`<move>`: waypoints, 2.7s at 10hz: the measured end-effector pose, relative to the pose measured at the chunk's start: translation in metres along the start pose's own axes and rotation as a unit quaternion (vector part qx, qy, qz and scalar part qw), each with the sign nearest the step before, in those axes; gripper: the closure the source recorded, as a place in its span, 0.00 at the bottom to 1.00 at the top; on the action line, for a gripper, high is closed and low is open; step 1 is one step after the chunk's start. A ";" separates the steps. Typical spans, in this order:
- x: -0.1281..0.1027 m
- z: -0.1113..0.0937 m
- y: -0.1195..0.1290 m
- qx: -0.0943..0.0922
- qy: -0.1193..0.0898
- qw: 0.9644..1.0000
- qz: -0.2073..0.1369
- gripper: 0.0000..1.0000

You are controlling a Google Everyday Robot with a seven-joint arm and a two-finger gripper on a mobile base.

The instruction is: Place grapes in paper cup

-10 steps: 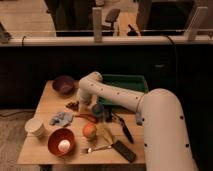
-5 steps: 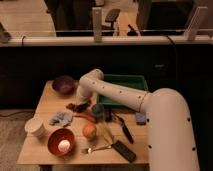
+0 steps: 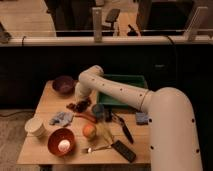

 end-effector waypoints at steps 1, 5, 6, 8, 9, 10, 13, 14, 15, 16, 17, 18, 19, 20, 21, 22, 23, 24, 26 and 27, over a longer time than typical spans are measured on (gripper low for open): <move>0.002 0.005 0.002 -0.001 -0.001 1.000 0.003 0.74; 0.005 0.004 0.003 -0.004 -0.018 1.000 0.015 0.35; 0.003 0.004 0.004 -0.007 -0.020 1.000 0.016 0.25; 0.004 0.006 0.005 -0.019 -0.024 0.999 0.018 0.20; 0.003 0.006 0.005 -0.021 -0.024 0.999 0.017 0.20; 0.004 0.006 0.005 -0.022 -0.024 0.999 0.018 0.20; 0.006 0.009 0.005 -0.034 -0.022 0.999 0.019 0.20; 0.007 0.011 0.005 -0.038 -0.022 0.999 0.019 0.20; 0.009 0.013 0.005 -0.041 -0.023 0.999 0.020 0.20; 0.014 0.017 0.007 -0.047 -0.023 0.998 0.022 0.20; 0.018 0.021 0.009 -0.050 -0.024 0.998 0.024 0.20; 0.023 0.025 0.012 -0.055 -0.025 0.998 0.027 0.20; 0.028 0.030 0.016 -0.061 -0.027 0.997 0.030 0.20; 0.034 0.035 0.018 -0.066 -0.029 0.997 0.032 0.22; 0.036 0.037 0.020 -0.068 -0.029 0.997 0.034 0.27; 0.039 0.039 0.021 -0.071 -0.031 0.996 0.035 0.36; 0.041 0.041 0.021 -0.073 -0.033 0.996 0.035 0.48; 0.042 0.043 0.022 -0.074 -0.034 0.996 0.035 0.55; 0.043 0.048 0.023 -0.078 -0.039 0.995 0.036 0.79; 0.043 0.050 0.022 -0.079 -0.041 0.995 0.036 0.84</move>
